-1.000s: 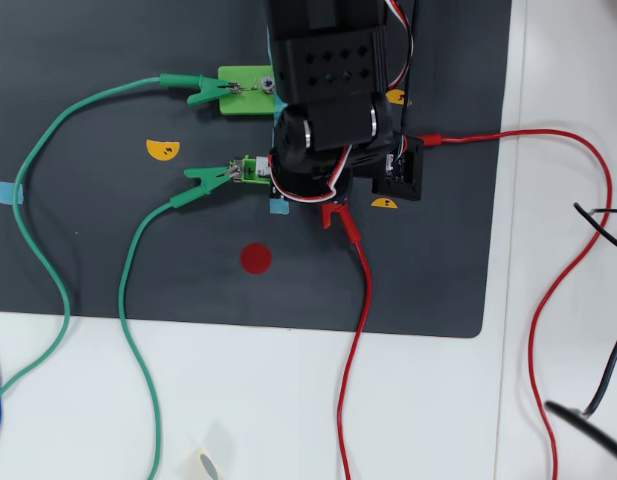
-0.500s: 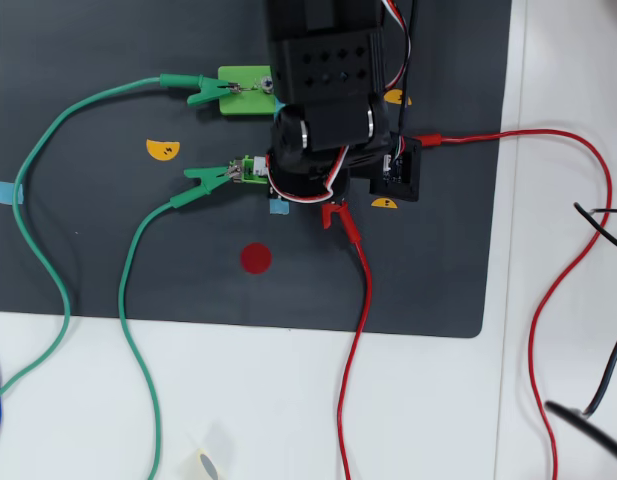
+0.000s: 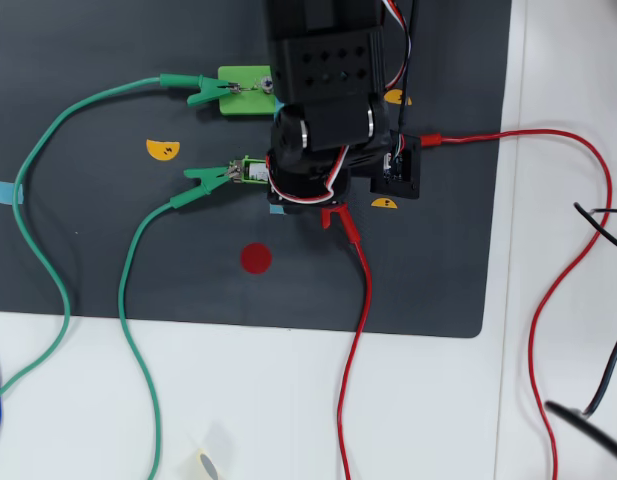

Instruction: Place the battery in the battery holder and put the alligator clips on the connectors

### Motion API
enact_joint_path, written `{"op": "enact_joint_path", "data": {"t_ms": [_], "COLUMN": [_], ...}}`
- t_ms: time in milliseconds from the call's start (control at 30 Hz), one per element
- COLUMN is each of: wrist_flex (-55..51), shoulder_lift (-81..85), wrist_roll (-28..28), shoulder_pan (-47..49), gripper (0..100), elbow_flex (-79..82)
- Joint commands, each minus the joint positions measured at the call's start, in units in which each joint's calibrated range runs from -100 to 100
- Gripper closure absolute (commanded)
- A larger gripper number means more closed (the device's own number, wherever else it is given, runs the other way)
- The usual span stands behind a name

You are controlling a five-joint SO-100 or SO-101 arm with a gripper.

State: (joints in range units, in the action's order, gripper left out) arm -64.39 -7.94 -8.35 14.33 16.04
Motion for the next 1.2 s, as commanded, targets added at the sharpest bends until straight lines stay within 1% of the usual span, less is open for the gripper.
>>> {"op": "enact_joint_path", "data": {"t_ms": [0,33,167,233,367,533,600,700,900,967,1000,1033,1100,1133,1167], "wrist_flex": [-0.1,-0.1,0.4,0.4,0.5,0.6,0.6,2.0,2.0,1.4,1.4,1.3,0.2,-2.3,-3.4], "shoulder_lift": [5.8,7.3,9.0,8.5,8.2,8.0,4.8,-2.5,-2.1,4.2,8.4,13.0,20.7,25.7,30.1], "wrist_roll": [-0.1,0.0,0.5,1.3,1.4,1.4,1.4,1.4,1.4,1.4,1.9,3.7,4.1,4.0,2.4], "shoulder_pan": [-1.2,-2.7,-6.6,-6.0,-2.5,-1.1,1.1,1.2,0.6,-1.1,-2.0,-2.4,-2.6,-1.9,1.1], "gripper": [98,99,99,99,99,99,99,99,99,99,99,99,98,98,98], "elbow_flex": [0.1,0.1,0.1,0.1,0.2,1.5,0.9,-1.3,-0.9,-0.1,1.2,1.5,1.9,3.4,5.5]}}
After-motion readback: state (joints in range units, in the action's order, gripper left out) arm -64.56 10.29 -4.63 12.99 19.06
